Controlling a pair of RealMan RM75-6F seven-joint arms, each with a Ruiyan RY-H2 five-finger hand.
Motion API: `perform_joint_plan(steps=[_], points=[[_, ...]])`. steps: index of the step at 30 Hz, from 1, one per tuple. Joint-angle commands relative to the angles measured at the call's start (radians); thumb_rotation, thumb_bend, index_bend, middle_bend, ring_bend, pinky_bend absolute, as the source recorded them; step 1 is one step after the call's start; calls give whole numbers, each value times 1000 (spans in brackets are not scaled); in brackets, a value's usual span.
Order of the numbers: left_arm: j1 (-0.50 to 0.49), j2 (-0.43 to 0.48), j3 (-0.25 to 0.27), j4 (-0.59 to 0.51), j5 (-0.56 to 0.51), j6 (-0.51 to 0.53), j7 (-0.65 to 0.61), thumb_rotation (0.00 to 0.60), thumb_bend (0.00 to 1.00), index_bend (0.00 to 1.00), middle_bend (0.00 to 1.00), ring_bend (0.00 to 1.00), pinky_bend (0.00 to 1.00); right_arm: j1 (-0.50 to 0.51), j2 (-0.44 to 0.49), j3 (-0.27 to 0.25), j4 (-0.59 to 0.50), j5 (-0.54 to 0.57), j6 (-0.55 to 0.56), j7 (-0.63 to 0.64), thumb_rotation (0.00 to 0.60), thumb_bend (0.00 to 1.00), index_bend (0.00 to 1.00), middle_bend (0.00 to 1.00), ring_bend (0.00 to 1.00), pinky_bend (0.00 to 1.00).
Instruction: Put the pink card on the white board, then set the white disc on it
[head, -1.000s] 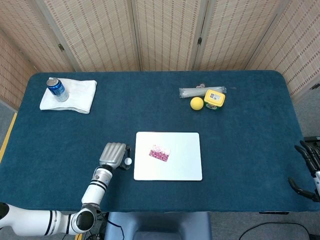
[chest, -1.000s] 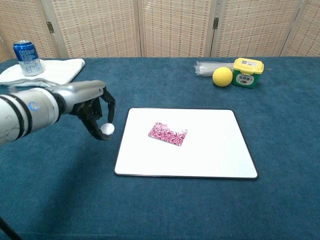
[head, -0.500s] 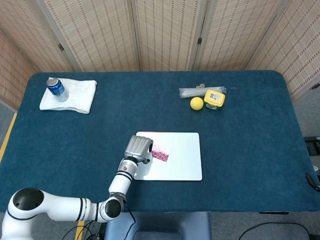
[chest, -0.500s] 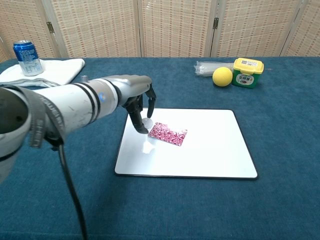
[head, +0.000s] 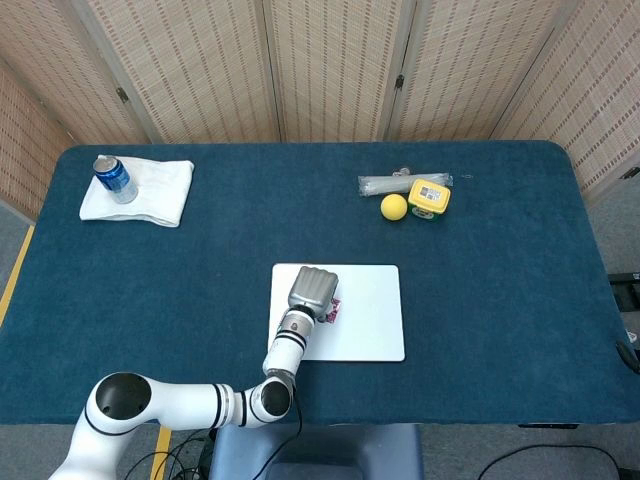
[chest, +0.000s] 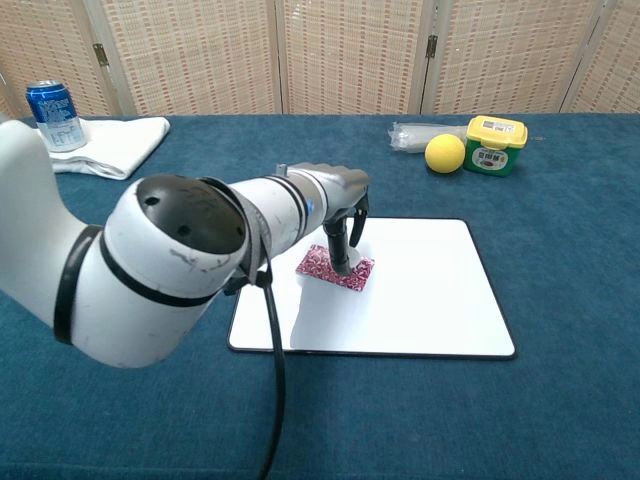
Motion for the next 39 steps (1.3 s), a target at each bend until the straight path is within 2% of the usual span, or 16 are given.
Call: perform_joint_plan(steps=[1, 8, 15, 20, 24, 27, 29, 31, 32, 34, 35, 37, 39], points=[[-14, -9, -6, 18, -6, -9, 3, 600, 239, 588, 1000, 1000, 1000, 1, 0, -1, 5, -3, 0, 7, 600, 264, 0, 0, 0, 0], [-21, -5, -3, 42, -21, -29, 4, 600, 239, 581, 1000, 1000, 1000, 1, -1, 0, 4, 1, 2, 6, 600, 264, 0, 0, 0, 0], [-11, 30, 9, 3, -47, -27, 13, 600, 239, 458, 1000, 1000, 1000, 3, 2, -6, -4, -11, 1, -5, 600, 264, 0, 0, 0, 0], [-2, 62, 18, -45, -60, -12, 16, 600, 239, 427, 1000, 1000, 1000, 1, 2, -6, -9, -8, 3, -16, 600, 264, 0, 0, 0, 0], [21, 103, 32, -146, -20, 39, -6, 600, 239, 425, 1000, 1000, 1000, 2, 2, -6, -15, -11, 5, -30, 600, 264, 0, 0, 0, 0], [64, 169, 62, -299, 39, 116, -26, 600, 239, 411, 1000, 1000, 1000, 0, 1, -8, -18, -18, 13, -45, 600, 264, 0, 0, 0, 0], [117, 240, 96, -442, 96, 193, -50, 600, 239, 391, 1000, 981, 988, -4, -2, -7, -20, -19, 23, -56, 600, 263, 0, 0, 0, 0], [189, 327, 147, -595, 178, 268, -92, 600, 239, 363, 977, 923, 958, -7, -4, -7, -26, -20, 29, -74, 600, 264, 0, 0, 0, 0], [225, 370, 176, -658, 227, 294, -118, 600, 239, 341, 929, 866, 915, -8, -5, -7, -31, -22, 31, -85, 600, 264, 0, 0, 0, 0], [304, 456, 257, -755, 367, 355, -174, 600, 239, 292, 815, 772, 820, -9, -7, -8, -43, -26, 35, -115, 600, 264, 0, 0, 0, 0], [360, 512, 328, -795, 481, 401, -207, 600, 239, 255, 735, 711, 763, -10, -8, -9, -54, -29, 38, -143, 600, 264, 0, 0, 0, 0], [465, 598, 454, -825, 667, 491, -276, 600, 239, 181, 551, 548, 658, -13, -12, -11, -82, -29, 38, -200, 600, 264, 0, 0, 0, 0], [557, 661, 544, -821, 800, 560, -367, 600, 239, 121, 326, 321, 562, -16, -16, -11, -113, -24, 36, -263, 600, 263, 0, 0, 0, 0]])
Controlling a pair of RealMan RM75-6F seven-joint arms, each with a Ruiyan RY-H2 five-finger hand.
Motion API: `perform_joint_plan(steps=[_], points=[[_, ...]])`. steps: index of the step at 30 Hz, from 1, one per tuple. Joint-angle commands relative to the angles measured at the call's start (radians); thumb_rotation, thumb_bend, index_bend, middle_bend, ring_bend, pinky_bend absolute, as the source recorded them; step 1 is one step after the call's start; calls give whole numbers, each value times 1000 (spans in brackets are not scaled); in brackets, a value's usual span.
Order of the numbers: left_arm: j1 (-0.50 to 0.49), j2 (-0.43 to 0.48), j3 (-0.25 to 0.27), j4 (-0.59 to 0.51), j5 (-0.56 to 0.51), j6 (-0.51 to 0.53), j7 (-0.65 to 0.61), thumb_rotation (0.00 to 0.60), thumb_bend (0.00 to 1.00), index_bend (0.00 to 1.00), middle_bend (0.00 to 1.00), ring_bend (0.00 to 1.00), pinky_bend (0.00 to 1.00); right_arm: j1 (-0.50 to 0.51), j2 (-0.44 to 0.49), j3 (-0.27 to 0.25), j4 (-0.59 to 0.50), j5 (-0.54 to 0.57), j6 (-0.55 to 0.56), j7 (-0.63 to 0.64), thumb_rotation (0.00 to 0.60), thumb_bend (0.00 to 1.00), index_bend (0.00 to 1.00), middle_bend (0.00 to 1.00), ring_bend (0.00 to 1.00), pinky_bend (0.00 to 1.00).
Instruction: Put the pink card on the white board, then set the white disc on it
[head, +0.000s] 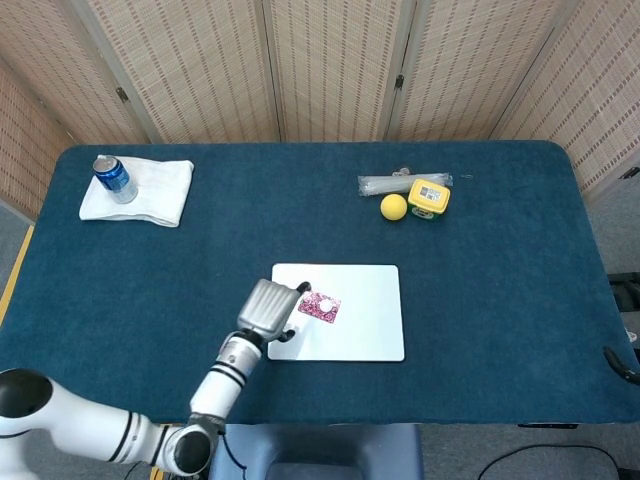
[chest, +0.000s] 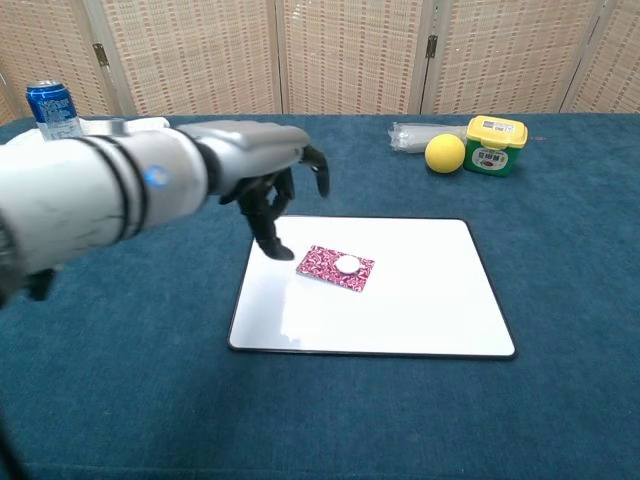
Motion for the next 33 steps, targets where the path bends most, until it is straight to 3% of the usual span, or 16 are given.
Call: perform_joint_plan(steps=[1, 3, 5, 9, 12, 15, 19, 24, 33], points=[[352, 304, 362, -112, 524, 289, -292, 600, 239, 108, 270, 263, 535, -9, -12, 0, -71, 8, 1, -143, 600, 264, 0, 0, 0, 0], [428, 354, 433, -69, 630, 339, -385, 600, 239, 71, 139, 131, 450, -14, -21, 0, -106, 12, 3, -225, 600, 264, 0, 0, 0, 0], [513, 390, 491, 8, 729, 404, -481, 600, 239, 58, 93, 85, 418, -22, -36, 5, -143, 16, 17, -323, 600, 264, 0, 0, 0, 0], [658, 393, 526, 181, 829, 515, -646, 600, 239, 57, 64, 73, 356, -31, -70, 9, -199, 26, 25, -481, 600, 264, 0, 0, 0, 0], [766, 363, 508, 257, 816, 584, -691, 600, 239, 45, 27, 60, 341, -27, -90, 11, -232, 48, -2, -555, 600, 264, 0, 0, 0, 0], [838, 342, 481, 330, 811, 616, -762, 600, 239, 43, 16, 41, 308, -31, -141, 48, -251, 122, 5, -700, 600, 263, 0, 0, 0, 0], [883, 390, 455, 351, 841, 628, -879, 600, 239, 23, 0, 24, 249, -10, -175, 62, -270, 150, -26, -804, 600, 264, 0, 0, 0, 0], [916, 425, 421, 361, 830, 585, -964, 600, 239, 20, 0, 24, 212, 5, -184, 55, -274, 131, -50, -839, 600, 264, 0, 0, 0, 0], [947, 428, 361, 347, 823, 501, -922, 600, 239, 21, 0, 24, 212, 15, -169, 56, -278, 109, -58, -814, 600, 264, 0, 0, 0, 0]])
